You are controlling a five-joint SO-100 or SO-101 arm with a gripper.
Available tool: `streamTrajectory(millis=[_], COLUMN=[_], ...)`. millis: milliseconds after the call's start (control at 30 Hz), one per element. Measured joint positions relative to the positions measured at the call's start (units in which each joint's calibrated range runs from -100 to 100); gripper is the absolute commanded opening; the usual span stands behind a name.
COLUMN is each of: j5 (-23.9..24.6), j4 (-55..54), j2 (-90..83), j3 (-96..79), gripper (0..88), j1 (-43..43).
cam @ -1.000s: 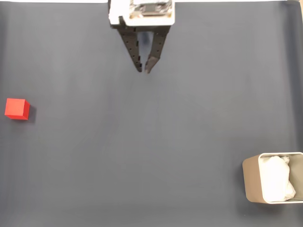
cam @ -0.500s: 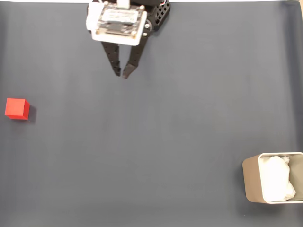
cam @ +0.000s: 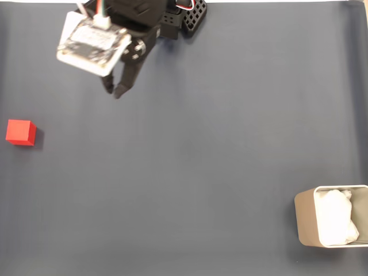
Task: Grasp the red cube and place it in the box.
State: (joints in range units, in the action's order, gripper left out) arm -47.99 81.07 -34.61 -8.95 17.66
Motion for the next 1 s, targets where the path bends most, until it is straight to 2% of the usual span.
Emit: streamTrajectory(millis=[500,667,1000], j5=[0.0,-0.3,-0.9], j4=[-9.7,-13.0,-18.1], j2=[8.3,11.5,17.0], j3=[0.0,0.2,0.2], gripper=[1.8,9.1,16.9], j1=[10.6,13.7,19.0])
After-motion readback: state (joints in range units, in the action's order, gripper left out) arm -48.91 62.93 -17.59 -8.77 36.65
